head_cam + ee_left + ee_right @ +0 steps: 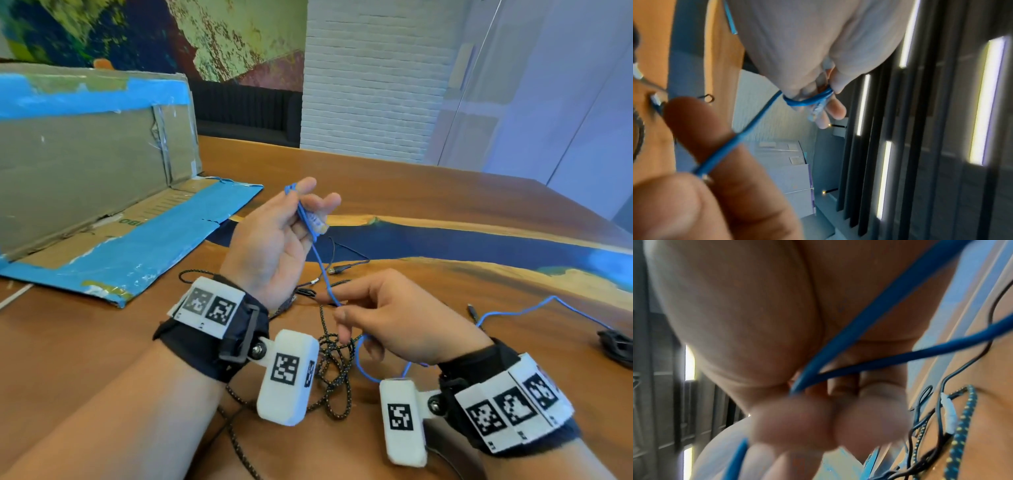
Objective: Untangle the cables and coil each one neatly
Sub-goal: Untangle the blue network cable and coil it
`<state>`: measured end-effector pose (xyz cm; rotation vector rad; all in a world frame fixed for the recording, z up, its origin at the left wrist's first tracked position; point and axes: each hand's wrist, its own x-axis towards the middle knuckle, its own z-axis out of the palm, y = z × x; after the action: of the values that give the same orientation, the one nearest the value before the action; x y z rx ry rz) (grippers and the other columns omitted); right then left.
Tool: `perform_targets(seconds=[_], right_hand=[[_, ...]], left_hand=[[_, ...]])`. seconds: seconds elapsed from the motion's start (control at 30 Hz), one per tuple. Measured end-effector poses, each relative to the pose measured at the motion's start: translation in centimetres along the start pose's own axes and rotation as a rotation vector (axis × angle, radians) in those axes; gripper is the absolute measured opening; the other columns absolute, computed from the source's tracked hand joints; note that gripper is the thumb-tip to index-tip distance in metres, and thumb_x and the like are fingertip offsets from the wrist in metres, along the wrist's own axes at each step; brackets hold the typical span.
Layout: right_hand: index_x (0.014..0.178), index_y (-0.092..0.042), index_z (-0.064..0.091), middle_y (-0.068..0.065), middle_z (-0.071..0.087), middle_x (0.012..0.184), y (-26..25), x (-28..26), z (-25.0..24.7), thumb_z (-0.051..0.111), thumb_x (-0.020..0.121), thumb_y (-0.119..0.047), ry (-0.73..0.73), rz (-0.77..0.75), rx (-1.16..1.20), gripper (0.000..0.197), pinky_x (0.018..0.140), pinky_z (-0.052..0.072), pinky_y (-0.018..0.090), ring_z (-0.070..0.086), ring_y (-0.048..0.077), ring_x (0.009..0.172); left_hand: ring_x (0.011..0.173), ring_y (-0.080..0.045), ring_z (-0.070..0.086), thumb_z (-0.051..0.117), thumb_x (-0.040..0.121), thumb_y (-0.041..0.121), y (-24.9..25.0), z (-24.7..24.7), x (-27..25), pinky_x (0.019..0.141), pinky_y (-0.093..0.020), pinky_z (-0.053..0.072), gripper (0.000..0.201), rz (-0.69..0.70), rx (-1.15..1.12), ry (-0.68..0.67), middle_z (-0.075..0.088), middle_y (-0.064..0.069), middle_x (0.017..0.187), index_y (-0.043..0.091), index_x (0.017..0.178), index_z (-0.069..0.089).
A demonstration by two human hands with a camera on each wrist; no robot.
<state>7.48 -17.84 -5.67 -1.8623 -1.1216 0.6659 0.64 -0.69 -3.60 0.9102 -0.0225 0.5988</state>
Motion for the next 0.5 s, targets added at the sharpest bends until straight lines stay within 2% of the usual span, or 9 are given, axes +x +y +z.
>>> perform_targets(seconds=[0.07, 0.1, 0.2, 0.23, 0.27, 0.3, 0.37, 0.43, 0.5], right_hand=[[0.118, -0.022, 0.075, 0.001, 0.068, 0.066, -0.4, -0.2, 0.3, 0.061, 0.101, -0.010, -0.004, -0.057, -0.017, 0.025, 0.047, 0.042, 0.022, 0.047, 0.015, 0.046], [0.111, -0.021, 0.077, 0.001, 0.066, 0.064, -0.6, -0.4, 0.3, 0.064, 0.099, -0.008, 0.022, -0.102, -0.022, 0.023, 0.052, 0.042, 0.019, 0.050, 0.013, 0.050], [0.091, -0.018, 0.079, 0.014, 0.064, 0.065, -0.9, -1.0, -0.6, 0.065, 0.091, -0.006, 0.120, -0.204, -0.014, 0.018, 0.064, 0.050, 0.027, 0.065, 0.015, 0.065], [0.086, -0.010, 0.077, 0.010, 0.065, 0.060, -0.9, -1.2, -1.0, 0.061, 0.091, 0.001, 0.157, -0.212, 0.037, 0.020, 0.067, 0.056, 0.027, 0.070, 0.012, 0.068], [0.082, -0.001, 0.073, -0.001, 0.062, 0.051, -0.6, -1.3, -1.4, 0.056, 0.091, 0.010, 0.197, -0.210, 0.100, 0.023, 0.062, 0.052, 0.016, 0.069, 0.004, 0.063], [0.078, 0.004, 0.070, -0.007, 0.057, 0.044, -0.5, -1.3, -1.6, 0.051, 0.088, 0.016, 0.237, -0.202, 0.162, 0.024, 0.058, 0.048, 0.011, 0.065, 0.001, 0.056], [0.072, -0.002, 0.070, -0.011, 0.047, 0.041, -0.1, -1.1, -1.9, 0.052, 0.081, 0.008, 0.303, -0.188, 0.218, 0.023, 0.046, 0.037, 0.015, 0.047, 0.003, 0.042], [0.069, -0.005, 0.072, -0.007, 0.050, 0.045, 0.2, -0.8, -1.8, 0.054, 0.078, 0.004, 0.336, -0.198, 0.244, 0.022, 0.041, 0.026, 0.018, 0.030, 0.006, 0.039], [0.073, -0.003, 0.074, 0.000, 0.056, 0.055, 0.2, -0.6, -1.6, 0.057, 0.079, -0.001, 0.317, -0.203, 0.297, 0.018, 0.042, 0.023, 0.020, 0.027, 0.010, 0.042]], left_hand=[[0.108, -0.020, 0.073, 0.034, 0.111, 0.014, -0.3, -0.2, 0.0, 0.096, -0.032, 0.051, 0.034, 0.004, 0.298, 0.008, 0.075, -0.003, 0.085, 0.005, 0.140, 0.050], [0.103, -0.019, 0.073, 0.036, 0.111, 0.012, -0.4, -0.2, -0.2, 0.093, -0.031, 0.052, 0.034, 0.013, 0.441, -0.011, 0.076, -0.007, 0.089, 0.005, 0.140, 0.052], [0.069, -0.009, 0.062, 0.042, 0.108, 0.009, -0.6, -0.1, -0.8, 0.075, -0.024, 0.050, 0.027, -0.023, 0.778, -0.134, 0.074, -0.015, 0.088, 0.012, 0.117, 0.068], [0.064, -0.011, 0.058, 0.043, 0.108, 0.009, -0.5, 0.0, -1.0, 0.069, -0.024, 0.049, 0.027, -0.068, 0.836, -0.180, 0.072, -0.012, 0.080, 0.014, 0.112, 0.069], [0.062, -0.014, 0.056, 0.044, 0.108, 0.012, -0.4, 0.1, -1.2, 0.066, -0.025, 0.048, 0.026, -0.125, 0.868, -0.236, 0.068, -0.010, 0.072, 0.013, 0.109, 0.070], [0.059, -0.018, 0.054, 0.044, 0.109, 0.017, -0.3, 0.2, -1.3, 0.065, -0.030, 0.047, 0.029, -0.183, 0.879, -0.308, 0.062, -0.010, 0.065, 0.009, 0.106, 0.071], [0.054, -0.024, 0.043, 0.045, 0.109, 0.032, -0.4, 0.3, -1.6, 0.069, -0.040, 0.043, 0.042, -0.263, 0.892, -0.454, 0.045, -0.008, 0.055, 0.004, 0.093, 0.072], [0.050, -0.022, 0.029, 0.051, 0.106, 0.040, -0.5, 0.3, -1.8, 0.070, -0.045, 0.037, 0.046, -0.272, 0.938, -0.521, 0.032, -0.001, 0.051, 0.003, 0.086, 0.070], [0.047, -0.020, 0.026, 0.054, 0.105, 0.039, -0.5, 0.1, -1.8, 0.067, -0.042, 0.039, 0.043, -0.249, 0.989, -0.514, 0.031, 0.000, 0.047, 0.006, 0.081, 0.068]])
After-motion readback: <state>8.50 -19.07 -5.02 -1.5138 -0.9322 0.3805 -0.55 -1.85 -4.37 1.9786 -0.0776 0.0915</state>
